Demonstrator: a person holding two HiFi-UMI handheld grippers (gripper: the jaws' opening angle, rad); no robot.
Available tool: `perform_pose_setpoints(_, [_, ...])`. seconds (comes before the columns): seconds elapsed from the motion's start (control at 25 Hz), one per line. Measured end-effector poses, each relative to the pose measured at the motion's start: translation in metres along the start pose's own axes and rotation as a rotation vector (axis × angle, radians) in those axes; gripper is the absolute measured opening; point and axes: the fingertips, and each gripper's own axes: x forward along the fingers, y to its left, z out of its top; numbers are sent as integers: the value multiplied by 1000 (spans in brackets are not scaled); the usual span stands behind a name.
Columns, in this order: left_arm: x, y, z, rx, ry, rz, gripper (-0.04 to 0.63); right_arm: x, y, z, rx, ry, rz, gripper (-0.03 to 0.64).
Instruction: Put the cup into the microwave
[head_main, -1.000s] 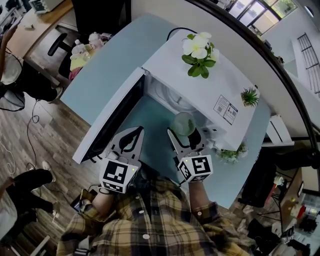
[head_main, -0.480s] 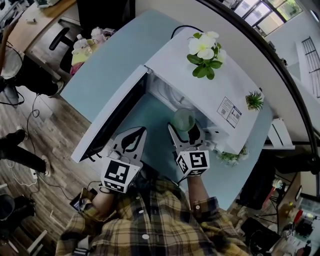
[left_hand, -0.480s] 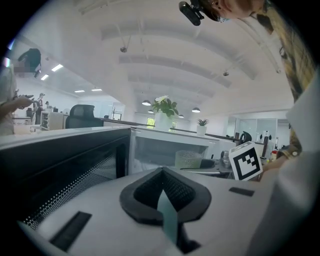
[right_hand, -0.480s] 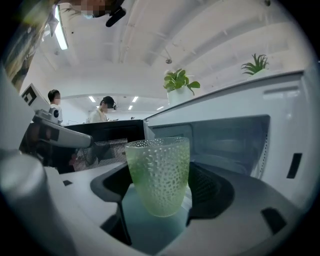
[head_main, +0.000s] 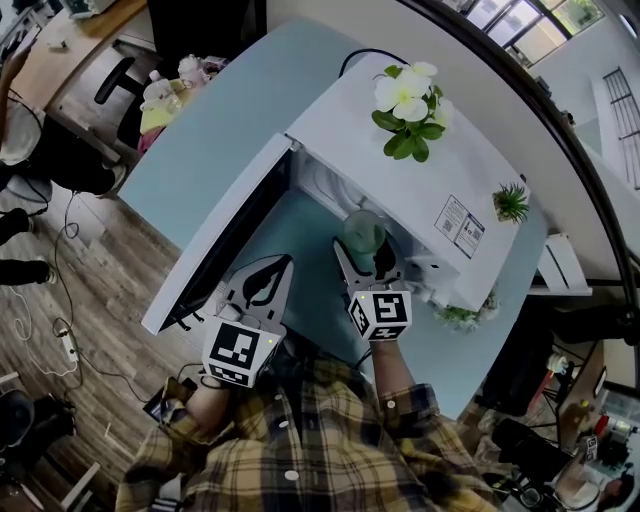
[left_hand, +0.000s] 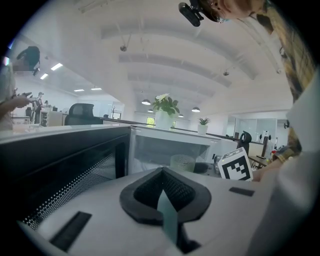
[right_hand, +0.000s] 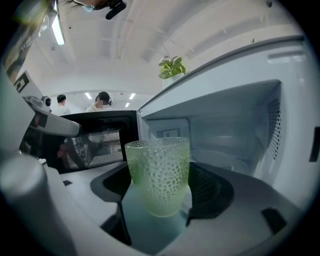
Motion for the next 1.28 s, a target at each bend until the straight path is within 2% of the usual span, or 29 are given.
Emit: perform_pose_setpoints(1.28, [2, 4, 3, -10, -11, -12, -8, 42, -31, -6, 4, -45, -169, 359])
